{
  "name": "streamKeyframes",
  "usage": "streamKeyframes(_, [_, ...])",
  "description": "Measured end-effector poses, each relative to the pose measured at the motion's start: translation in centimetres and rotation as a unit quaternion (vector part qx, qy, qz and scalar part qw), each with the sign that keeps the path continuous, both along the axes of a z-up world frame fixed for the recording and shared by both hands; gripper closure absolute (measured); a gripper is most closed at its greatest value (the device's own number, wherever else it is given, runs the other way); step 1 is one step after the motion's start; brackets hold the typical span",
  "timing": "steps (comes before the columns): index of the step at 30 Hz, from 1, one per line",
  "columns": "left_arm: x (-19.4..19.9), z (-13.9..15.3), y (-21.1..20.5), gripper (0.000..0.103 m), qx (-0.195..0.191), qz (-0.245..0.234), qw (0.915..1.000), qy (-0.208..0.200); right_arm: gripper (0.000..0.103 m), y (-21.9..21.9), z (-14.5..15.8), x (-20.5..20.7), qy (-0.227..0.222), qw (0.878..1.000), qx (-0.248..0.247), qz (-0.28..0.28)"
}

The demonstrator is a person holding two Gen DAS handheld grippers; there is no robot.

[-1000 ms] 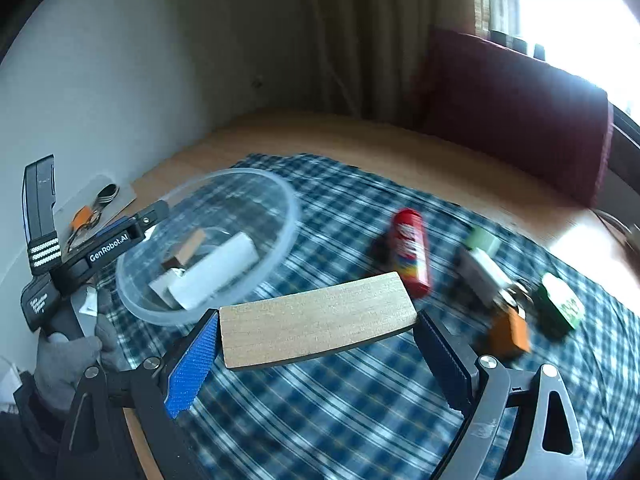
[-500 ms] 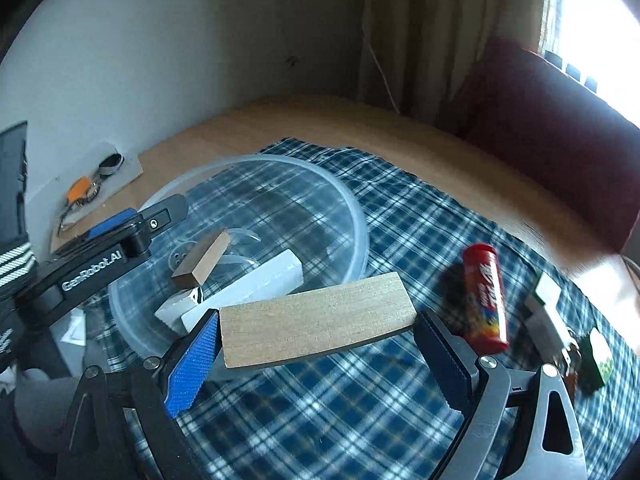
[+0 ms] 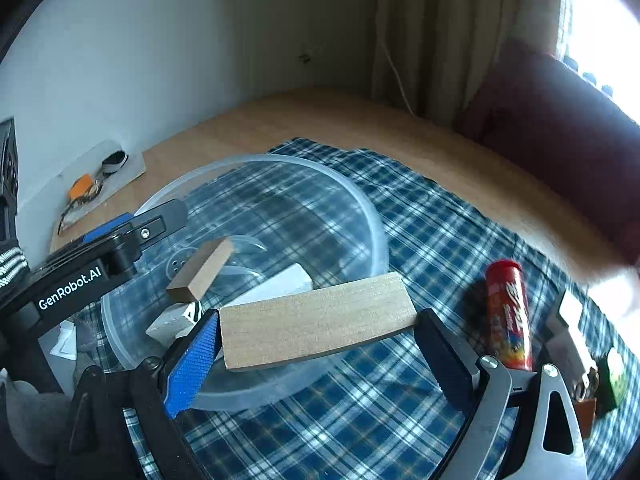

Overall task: Organize rigid objects
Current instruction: 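Carry light wooden plank into clear bowl and open right tool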

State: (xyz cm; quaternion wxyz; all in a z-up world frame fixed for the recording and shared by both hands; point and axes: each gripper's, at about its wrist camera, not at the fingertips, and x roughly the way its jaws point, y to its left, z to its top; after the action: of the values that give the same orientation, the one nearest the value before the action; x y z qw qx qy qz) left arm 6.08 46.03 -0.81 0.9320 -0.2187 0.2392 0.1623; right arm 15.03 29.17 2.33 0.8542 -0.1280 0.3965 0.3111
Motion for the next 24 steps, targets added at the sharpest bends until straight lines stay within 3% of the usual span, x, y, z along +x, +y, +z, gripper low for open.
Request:
streamKeyframes(8, [0.1,-0.1,0.0,0.021,-0.005,-0.002,1.0,0.001,0.006,-0.6,-0.1,0.1,0.002,1.0,0.011,-0.008])
streamKeyframes(16, [-0.1,0.0,0.2,0.021,-0.01,0.002,0.9999,-0.006,0.006,2.5,-0.1,-1.4,-0.034,0.998,-0.022,0.046])
streamKeyframes(24, [-0.3,0.0,0.4,0.02,-0.017,0.002,0.9998,-0.011,0.003,1.6,0.8,-1.1,-0.035,0.999,0.007,0.038])
